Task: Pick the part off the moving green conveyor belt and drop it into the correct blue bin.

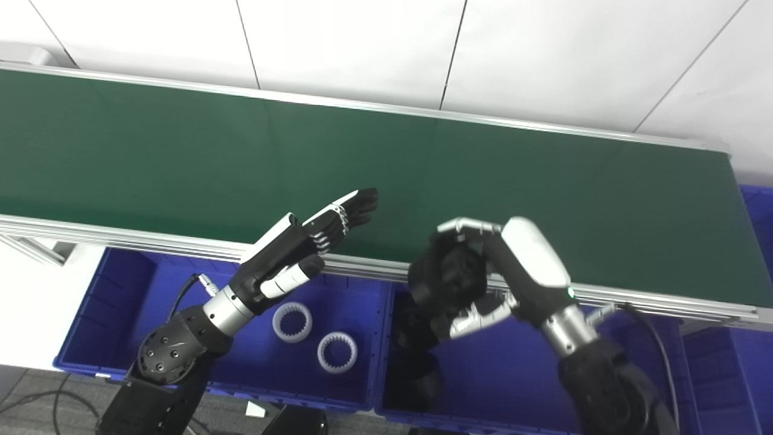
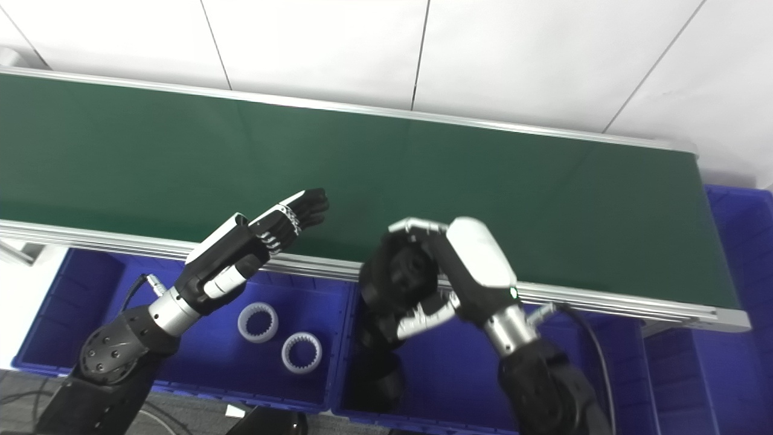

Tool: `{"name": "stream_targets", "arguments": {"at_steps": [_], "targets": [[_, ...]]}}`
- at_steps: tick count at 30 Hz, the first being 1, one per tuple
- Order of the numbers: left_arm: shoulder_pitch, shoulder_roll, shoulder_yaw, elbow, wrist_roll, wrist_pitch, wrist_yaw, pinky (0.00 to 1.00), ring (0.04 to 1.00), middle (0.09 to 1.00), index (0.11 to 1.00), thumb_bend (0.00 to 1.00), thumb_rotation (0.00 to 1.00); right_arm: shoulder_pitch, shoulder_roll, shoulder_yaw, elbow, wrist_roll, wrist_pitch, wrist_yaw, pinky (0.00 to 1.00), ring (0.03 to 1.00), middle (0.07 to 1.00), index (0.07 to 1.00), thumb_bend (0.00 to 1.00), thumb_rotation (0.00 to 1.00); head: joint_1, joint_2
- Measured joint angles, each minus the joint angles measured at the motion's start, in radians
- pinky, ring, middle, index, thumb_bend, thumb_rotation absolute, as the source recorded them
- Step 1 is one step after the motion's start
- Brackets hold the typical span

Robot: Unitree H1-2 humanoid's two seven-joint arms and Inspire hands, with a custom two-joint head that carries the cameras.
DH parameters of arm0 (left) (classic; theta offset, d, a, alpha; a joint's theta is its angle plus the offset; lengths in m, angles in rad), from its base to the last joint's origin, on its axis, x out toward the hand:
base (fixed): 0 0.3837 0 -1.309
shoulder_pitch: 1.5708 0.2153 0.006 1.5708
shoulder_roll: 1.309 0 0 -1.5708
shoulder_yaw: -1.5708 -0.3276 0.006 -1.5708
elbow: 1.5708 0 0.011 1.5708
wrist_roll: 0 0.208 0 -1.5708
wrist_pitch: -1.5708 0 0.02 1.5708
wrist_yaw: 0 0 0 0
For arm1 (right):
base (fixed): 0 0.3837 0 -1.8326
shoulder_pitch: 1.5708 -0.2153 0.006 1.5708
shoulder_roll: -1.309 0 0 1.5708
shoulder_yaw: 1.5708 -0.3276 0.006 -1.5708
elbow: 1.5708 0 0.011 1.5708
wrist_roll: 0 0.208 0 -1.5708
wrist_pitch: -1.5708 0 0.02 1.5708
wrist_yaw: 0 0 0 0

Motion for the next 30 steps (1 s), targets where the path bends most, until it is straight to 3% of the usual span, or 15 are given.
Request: {"name": "stream_targets", "arguments": {"at_steps": [8,9,12,16,19,23,24,25,28,30], "targets": [[0.001,-0.001,0.006,-0.033,0.003,0.018,0.0,0.97,0.983,0.988,0.958,0.45,0.86,0.043,0.007,0.015,0.025,-0.025,-0.001,-0.021,0.26,0.439,0.496,0.465,0.52,0.0,0.003,0.005],[0.001,-0.001,0.006,-0.034,0.002,0.021,0.0,0.97,0.983,0.988,0.957,0.45,0.85,0.043,0.01,0.022,0.036,-0.031,-0.001,-0.021,0.26,0.436,0.493,0.371,0.53,0.0,0.005,0.006],[0.003,-0.001,0.006,-0.036,0.001,0.032,0.0,0.97,0.982,0.987,0.955,0.45,0.83,0.044,0.011,0.045,0.056,-0.059,-0.001,-0.02,0.25,0.433,0.492,0.324,0.53,0.0,0.012,0.006],[0.009,-0.001,0.008,-0.039,0.0,0.038,-0.002,0.96,0.98,0.984,0.951,0.46,0.81,0.048,0.013,0.061,0.114,-0.078,-0.001,-0.026,0.29,0.431,0.499,0.364,0.53,0.0,0.015,0.006],[0.017,-0.001,0.016,-0.046,-0.002,0.044,-0.002,0.96,0.977,0.981,0.948,0.47,0.8,0.058,0.019,0.066,0.161,-0.101,-0.001,-0.061,0.32,0.428,0.503,0.475,0.52,0.0,0.02,0.008],[0.024,-0.001,0.019,-0.047,-0.009,0.047,-0.002,0.96,0.977,0.981,0.947,0.47,0.8,0.06,0.027,0.056,0.182,-0.087,-0.001,-0.071,0.34,0.41,0.49,0.479,0.53,0.0,0.026,0.009],[0.025,-0.001,0.02,-0.048,-0.009,0.048,-0.002,0.96,0.977,0.981,0.948,0.47,0.8,0.06,0.031,0.051,0.183,-0.078,0.0,-0.071,0.36,0.431,0.514,0.524,0.72,0.16,0.026,0.009],[0.026,-0.001,0.021,-0.051,-0.009,0.048,-0.002,0.97,0.977,0.981,0.949,0.47,0.8,0.06,0.032,0.049,0.183,-0.072,0.0,-0.071,0.38,0.444,0.53,0.552,0.84,0.26,0.026,0.009],[0.03,-0.001,0.023,-0.065,-0.01,0.051,-0.002,0.97,0.979,0.982,0.95,0.46,0.81,0.06,0.028,0.048,0.183,-0.066,0.001,-0.056,0.43,0.5,0.609,0.651,0.93,0.45,0.028,0.009],[0.03,0.0,0.026,-0.065,-0.01,0.054,-0.002,0.97,0.979,0.982,0.949,0.46,0.8,0.059,0.019,0.048,0.183,-0.066,0.001,-0.043,0.48,0.544,0.638,0.673,0.93,0.48,0.028,0.009]]}}
